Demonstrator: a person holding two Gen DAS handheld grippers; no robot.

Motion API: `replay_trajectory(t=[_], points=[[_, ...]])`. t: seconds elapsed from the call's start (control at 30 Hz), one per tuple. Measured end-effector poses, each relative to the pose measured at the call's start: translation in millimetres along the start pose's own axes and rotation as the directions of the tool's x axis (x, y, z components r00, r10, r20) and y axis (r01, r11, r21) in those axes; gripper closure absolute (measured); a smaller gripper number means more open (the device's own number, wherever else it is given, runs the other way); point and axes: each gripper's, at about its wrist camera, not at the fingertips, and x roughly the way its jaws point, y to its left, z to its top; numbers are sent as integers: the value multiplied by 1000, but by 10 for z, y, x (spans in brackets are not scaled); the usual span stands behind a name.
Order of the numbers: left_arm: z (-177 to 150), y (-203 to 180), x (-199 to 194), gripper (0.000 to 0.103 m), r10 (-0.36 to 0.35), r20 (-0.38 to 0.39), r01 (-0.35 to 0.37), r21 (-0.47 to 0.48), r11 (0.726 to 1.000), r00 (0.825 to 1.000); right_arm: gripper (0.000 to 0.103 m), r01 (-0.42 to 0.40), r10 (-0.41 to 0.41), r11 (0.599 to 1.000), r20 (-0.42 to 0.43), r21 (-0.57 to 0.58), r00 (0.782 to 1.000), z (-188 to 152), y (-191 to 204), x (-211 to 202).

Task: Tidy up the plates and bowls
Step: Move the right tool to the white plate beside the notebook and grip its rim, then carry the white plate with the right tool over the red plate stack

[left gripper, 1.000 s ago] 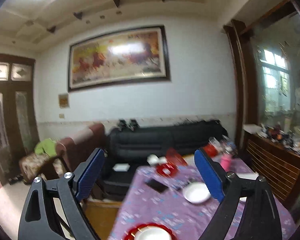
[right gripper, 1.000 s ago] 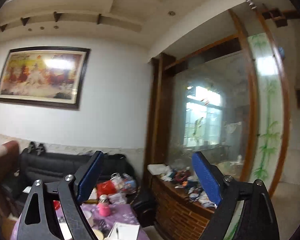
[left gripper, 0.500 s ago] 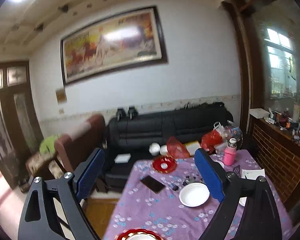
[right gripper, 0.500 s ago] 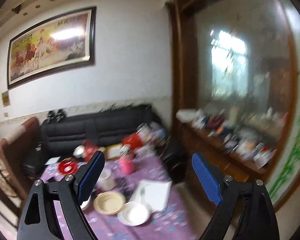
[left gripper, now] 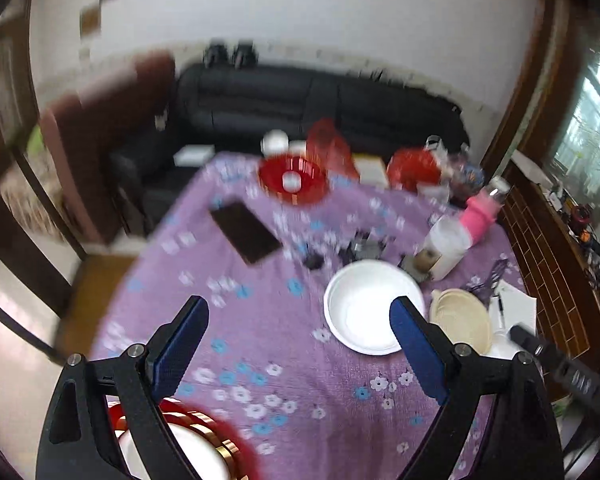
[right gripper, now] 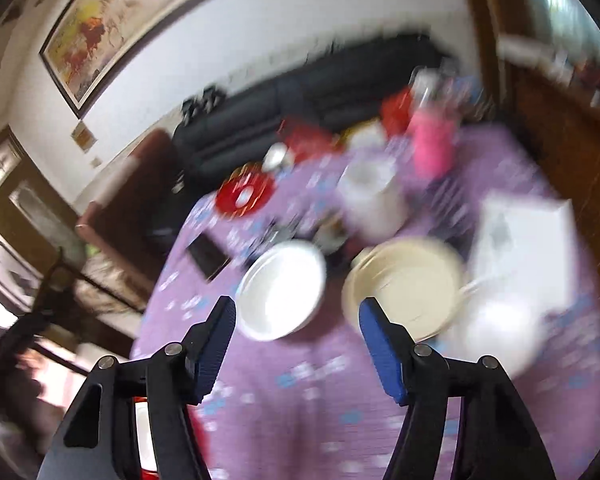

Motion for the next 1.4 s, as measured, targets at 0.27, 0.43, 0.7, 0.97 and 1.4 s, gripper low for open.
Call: replay_trajectory(t=[0.27, 0.43, 0.7, 0.97, 1.4], points=[[-94, 85, 1272, 14, -91, -173, 70, -127, 990, 981, 34, -16, 22, 998, -84, 68, 996, -206, -31, 879], [-94, 109, 1791, 14, -135, -214, 95, -189, 977, 967, 34, 5, 3, 997, -105, 79, 994, -174, -98, 1157], [-125, 53, 2251, 14, -181, -253, 120, -240, 963, 950, 34, 63, -55, 994, -93, 86, 994, -119, -134, 1477], [-202, -133, 2498, 27, -215, -301, 151, -221, 963, 929, 48, 75, -67, 994, -92, 82, 994, -90, -127, 1627], [-257, -210, 2114, 90, -172, -320, 136, -130, 982, 932, 77, 58, -54, 997, -59, 55, 997, -205, -79, 1350]])
